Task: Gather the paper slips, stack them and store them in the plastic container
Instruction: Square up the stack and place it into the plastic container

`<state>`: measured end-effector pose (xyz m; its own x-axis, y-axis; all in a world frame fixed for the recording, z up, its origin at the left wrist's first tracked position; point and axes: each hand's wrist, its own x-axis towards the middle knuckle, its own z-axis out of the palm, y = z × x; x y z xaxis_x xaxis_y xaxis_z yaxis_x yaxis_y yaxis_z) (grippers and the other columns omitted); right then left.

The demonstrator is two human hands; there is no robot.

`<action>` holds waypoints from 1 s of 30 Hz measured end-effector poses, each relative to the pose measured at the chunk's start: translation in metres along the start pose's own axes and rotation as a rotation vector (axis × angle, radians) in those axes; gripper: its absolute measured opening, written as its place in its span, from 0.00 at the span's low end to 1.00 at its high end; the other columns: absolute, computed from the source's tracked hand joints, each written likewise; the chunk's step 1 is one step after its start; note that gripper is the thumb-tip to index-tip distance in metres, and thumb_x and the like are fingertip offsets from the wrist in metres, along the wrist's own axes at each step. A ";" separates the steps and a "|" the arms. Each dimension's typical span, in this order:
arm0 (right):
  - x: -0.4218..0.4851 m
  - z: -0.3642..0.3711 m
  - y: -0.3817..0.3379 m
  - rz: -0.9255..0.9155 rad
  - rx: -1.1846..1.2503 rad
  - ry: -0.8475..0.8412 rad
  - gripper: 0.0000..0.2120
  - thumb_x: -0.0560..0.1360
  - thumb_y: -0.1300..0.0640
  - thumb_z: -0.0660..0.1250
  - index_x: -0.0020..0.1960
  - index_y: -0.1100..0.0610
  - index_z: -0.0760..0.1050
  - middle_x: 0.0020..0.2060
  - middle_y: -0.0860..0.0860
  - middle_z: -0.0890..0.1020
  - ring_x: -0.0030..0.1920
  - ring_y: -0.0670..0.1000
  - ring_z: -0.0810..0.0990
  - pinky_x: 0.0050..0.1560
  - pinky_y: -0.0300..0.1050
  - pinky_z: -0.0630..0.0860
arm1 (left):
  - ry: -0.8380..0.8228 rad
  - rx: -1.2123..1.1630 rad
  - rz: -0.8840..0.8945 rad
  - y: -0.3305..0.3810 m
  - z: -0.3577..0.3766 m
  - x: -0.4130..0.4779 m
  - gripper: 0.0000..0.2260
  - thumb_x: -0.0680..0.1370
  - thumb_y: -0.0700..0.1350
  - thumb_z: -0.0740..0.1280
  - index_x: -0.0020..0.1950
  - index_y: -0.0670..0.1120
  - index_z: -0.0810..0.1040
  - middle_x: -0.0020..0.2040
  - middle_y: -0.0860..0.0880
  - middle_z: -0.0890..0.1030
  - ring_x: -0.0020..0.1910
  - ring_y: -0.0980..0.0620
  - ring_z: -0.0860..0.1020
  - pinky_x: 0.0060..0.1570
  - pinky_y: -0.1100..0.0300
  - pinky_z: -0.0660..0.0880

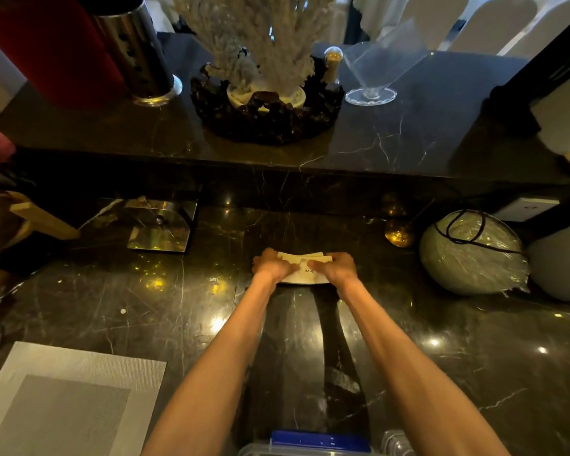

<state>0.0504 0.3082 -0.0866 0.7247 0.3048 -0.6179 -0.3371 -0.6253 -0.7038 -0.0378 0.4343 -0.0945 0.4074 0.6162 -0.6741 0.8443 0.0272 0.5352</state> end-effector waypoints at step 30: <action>-0.282 -0.275 0.249 -0.217 0.643 0.425 0.11 0.80 0.48 0.62 0.53 0.56 0.74 0.42 0.53 0.82 0.41 0.50 0.82 0.38 0.41 0.77 | -0.290 -0.200 0.746 -0.039 0.274 -0.391 0.18 0.78 0.38 0.62 0.57 0.62 0.68 0.54 0.47 0.79 0.54 0.49 0.80 0.55 0.49 0.79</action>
<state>-0.0723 -0.1312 0.0084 0.9373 -0.0085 -0.3485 -0.3486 -0.0073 -0.9373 -0.1350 -0.0233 0.0082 0.9334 0.3012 -0.1952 0.2492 -0.1523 0.9564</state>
